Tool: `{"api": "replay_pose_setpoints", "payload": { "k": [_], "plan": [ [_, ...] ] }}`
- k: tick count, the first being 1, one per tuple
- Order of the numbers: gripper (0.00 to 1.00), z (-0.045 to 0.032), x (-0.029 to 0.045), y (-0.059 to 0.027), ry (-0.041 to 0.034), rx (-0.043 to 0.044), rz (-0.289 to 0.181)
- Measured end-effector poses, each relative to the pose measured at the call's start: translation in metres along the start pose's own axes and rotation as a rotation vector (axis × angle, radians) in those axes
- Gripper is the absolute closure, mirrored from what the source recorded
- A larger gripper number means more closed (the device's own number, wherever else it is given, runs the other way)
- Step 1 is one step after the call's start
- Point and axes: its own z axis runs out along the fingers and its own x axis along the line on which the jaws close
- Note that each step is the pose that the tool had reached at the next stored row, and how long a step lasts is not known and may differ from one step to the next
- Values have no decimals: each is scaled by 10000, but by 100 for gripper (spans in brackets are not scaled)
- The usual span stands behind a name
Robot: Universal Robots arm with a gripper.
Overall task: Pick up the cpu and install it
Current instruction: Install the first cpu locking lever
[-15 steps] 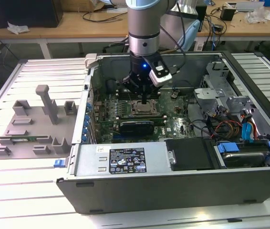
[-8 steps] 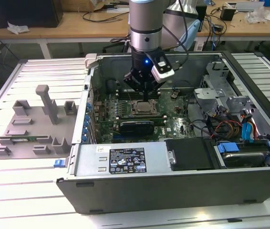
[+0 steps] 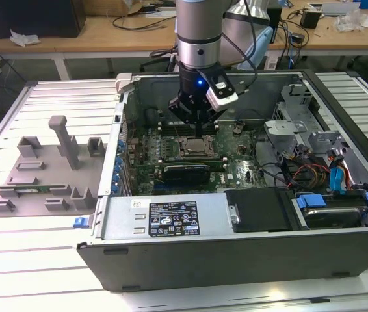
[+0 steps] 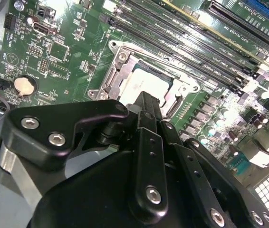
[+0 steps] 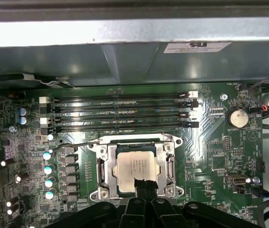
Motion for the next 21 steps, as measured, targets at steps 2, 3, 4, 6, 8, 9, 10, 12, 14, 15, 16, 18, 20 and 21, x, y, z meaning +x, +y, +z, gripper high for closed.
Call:
{"api": "replay_pose_setpoints", "payload": {
  "k": [2, 3, 4, 6, 8, 9, 10, 12, 14, 15, 16, 18, 20, 21],
  "plan": [
    [89, -5, 0, 0, 0, 0, 0],
    [89, -6, 0, 0, 0, 0, 0],
    [89, -8, 0, 0, 0, 0, 0],
    [89, -10, 0, 0, 0, 0, 0],
    [89, -11, 0, 0, 0, 0, -1],
    [89, -11, 4, 0, 0, 1, 0],
    [89, -11, 8, -1, 0, 1, 1],
    [89, -12, 16, -1, 0, 1, 0],
    [89, -12, 28, -2, 0, 0, 0],
    [89, -12, 32, -2, 0, 0, 0],
    [89, -13, 39, -2, 0, 1, 0],
    [89, -14, 72, -4, 0, 0, 0],
    [89, -16, 125, -3, 0, 1, 1],
    [89, -17, 145, -2, 0, 0, 0]
  ]
}}
